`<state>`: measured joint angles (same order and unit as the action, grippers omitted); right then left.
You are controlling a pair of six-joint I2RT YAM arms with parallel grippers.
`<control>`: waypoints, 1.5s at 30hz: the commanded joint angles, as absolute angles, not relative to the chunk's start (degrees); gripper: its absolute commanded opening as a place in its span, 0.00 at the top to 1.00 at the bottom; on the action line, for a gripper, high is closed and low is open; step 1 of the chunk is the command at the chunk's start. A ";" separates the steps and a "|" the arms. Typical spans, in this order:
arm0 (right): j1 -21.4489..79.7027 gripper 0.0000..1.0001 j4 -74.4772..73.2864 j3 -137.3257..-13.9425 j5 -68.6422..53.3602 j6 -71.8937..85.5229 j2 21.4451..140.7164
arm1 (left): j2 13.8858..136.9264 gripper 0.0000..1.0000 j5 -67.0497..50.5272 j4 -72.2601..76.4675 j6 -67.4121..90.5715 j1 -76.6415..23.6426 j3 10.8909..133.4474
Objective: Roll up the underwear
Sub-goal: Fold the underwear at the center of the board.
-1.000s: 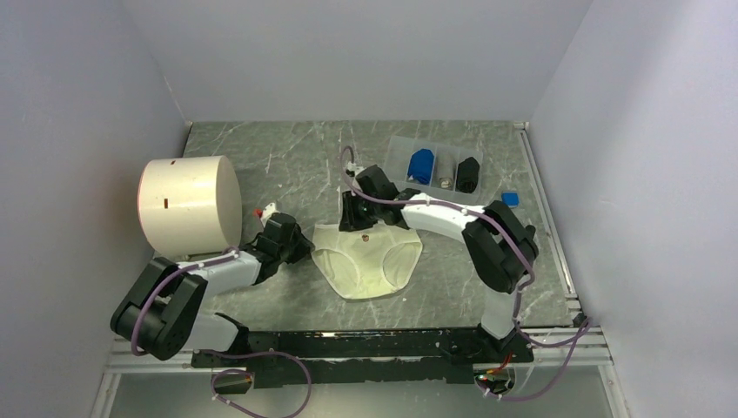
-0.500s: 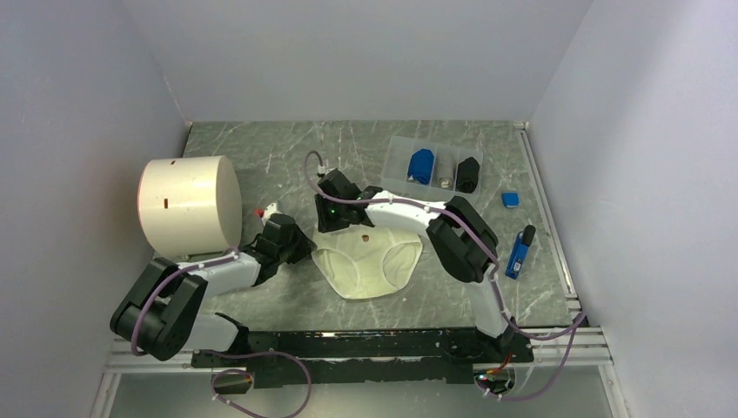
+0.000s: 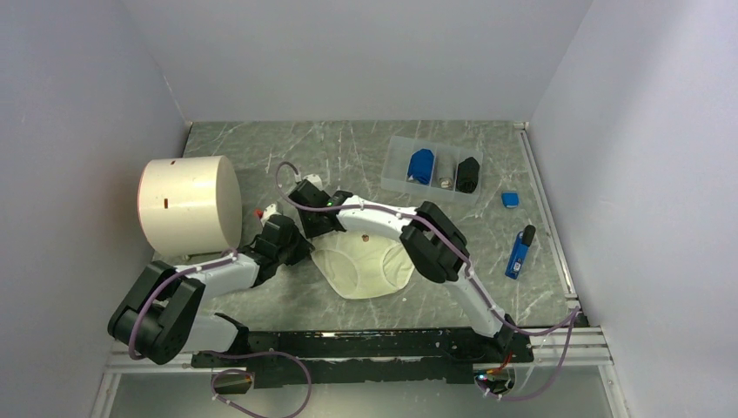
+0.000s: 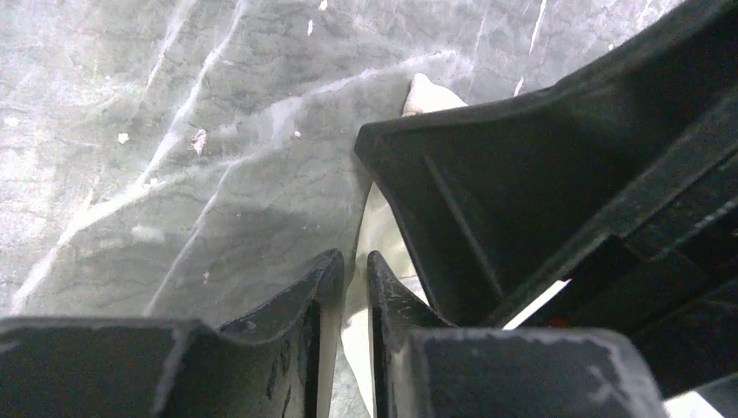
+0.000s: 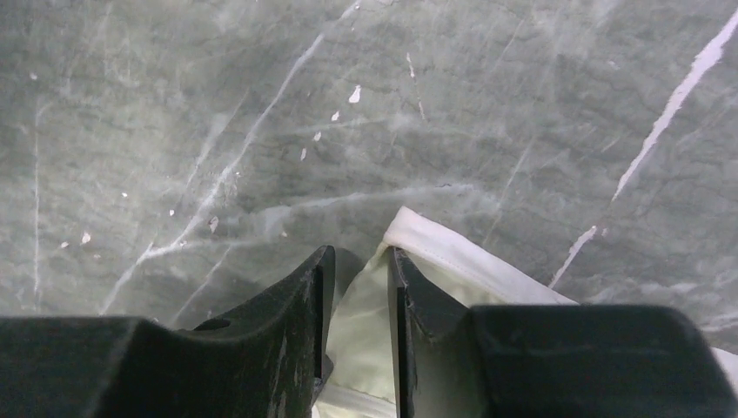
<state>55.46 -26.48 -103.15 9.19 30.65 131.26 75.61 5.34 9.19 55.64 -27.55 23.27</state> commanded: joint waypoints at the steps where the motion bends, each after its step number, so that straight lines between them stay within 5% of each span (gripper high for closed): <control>1: 56.64 0.66 -31.26 -106.88 15.61 30.62 132.90 | 76.00 0.77 5.36 4.07 54.25 -27.50 22.22; 9: 58.03 0.63 -35.34 -110.61 20.76 31.08 136.76 | 76.27 0.76 4.72 5.08 54.16 -27.47 21.97; 28: 57.54 0.89 -32.29 -109.78 15.80 32.00 136.51 | 80.14 0.90 0.94 9.41 54.58 -27.50 21.57; 33: 57.18 0.90 -32.02 -109.61 15.06 31.99 136.01 | 78.32 0.65 3.91 4.92 54.91 -27.50 21.96; 36: 57.07 0.90 -31.94 -109.38 14.82 32.06 135.83 | 76.62 0.58 5.52 2.54 54.19 -27.51 21.98; 45: 56.73 0.91 -30.48 -108.89 11.74 32.69 135.55 | 78.27 0.64 0.61 6.40 51.89 -27.61 20.96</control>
<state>56.73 -32.32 -109.78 16.05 30.70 135.09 76.25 3.95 11.51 54.89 -27.14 23.27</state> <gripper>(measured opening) 0.100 0.393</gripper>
